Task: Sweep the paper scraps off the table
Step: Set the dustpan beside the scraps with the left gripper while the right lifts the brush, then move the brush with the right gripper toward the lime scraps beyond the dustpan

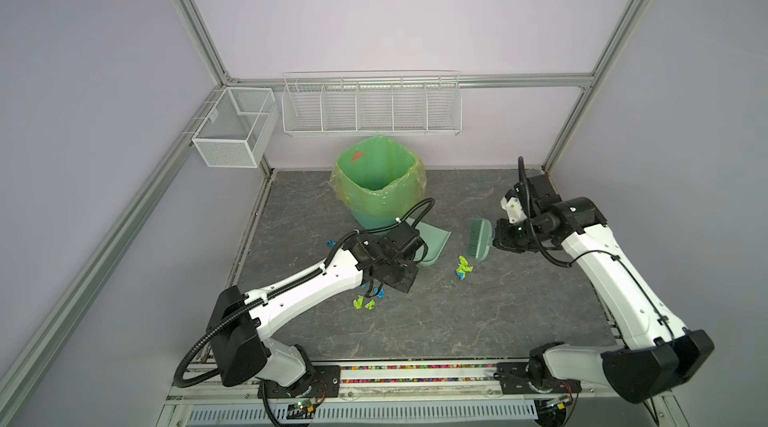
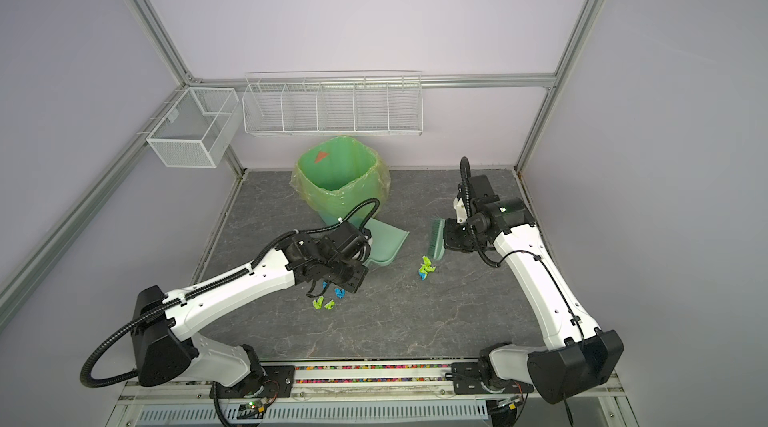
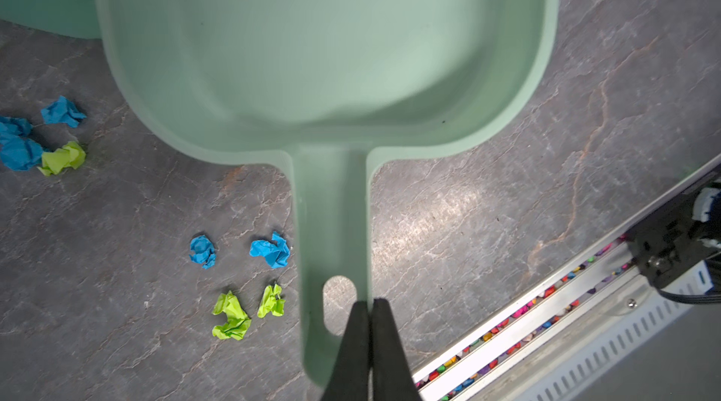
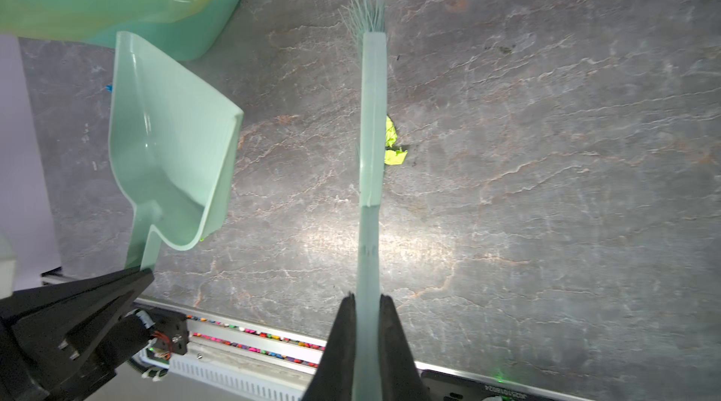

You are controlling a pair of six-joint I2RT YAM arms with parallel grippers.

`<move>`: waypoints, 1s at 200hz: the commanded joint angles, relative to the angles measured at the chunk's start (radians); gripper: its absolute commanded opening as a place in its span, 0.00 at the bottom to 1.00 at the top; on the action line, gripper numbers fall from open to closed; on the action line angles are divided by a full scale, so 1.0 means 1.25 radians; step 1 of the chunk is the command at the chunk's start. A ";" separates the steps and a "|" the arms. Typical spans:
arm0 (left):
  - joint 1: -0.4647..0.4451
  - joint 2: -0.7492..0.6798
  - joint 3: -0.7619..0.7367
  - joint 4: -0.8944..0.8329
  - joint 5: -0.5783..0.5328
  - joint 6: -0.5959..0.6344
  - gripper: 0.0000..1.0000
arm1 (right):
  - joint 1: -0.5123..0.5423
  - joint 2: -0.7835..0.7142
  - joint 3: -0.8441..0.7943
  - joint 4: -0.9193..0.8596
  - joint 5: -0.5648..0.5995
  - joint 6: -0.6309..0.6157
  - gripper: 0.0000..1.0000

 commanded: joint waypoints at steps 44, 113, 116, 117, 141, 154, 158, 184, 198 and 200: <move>-0.034 0.080 0.006 0.008 0.010 -0.002 0.00 | -0.004 0.037 0.049 -0.094 0.129 -0.097 0.07; -0.083 0.110 0.004 0.011 -0.003 0.042 0.00 | -0.006 0.081 0.068 -0.106 0.208 -0.125 0.07; -0.088 0.110 0.003 0.011 -0.009 0.043 0.00 | -0.005 0.084 0.069 -0.106 0.209 -0.125 0.07; -0.090 0.110 0.003 0.011 -0.010 0.043 0.00 | -0.006 0.086 0.069 -0.105 0.209 -0.125 0.07; -0.110 0.113 -0.007 0.020 -0.015 0.039 0.00 | -0.004 0.099 0.066 -0.093 0.202 -0.123 0.07; -0.115 0.112 -0.020 0.027 -0.011 0.033 0.00 | -0.004 0.105 0.068 -0.086 0.211 -0.127 0.07; -0.115 0.112 -0.023 0.030 -0.008 0.031 0.00 | -0.004 0.107 0.069 -0.084 0.218 -0.129 0.07; -0.119 0.107 -0.043 0.042 0.012 0.024 0.00 | -0.004 0.131 0.084 -0.080 0.256 -0.137 0.07; -0.128 0.103 -0.047 0.044 0.021 0.023 0.00 | -0.004 0.141 0.090 -0.076 0.257 -0.141 0.07; -0.129 0.102 -0.047 0.043 0.023 0.023 0.00 | -0.004 0.142 0.091 -0.074 0.257 -0.141 0.07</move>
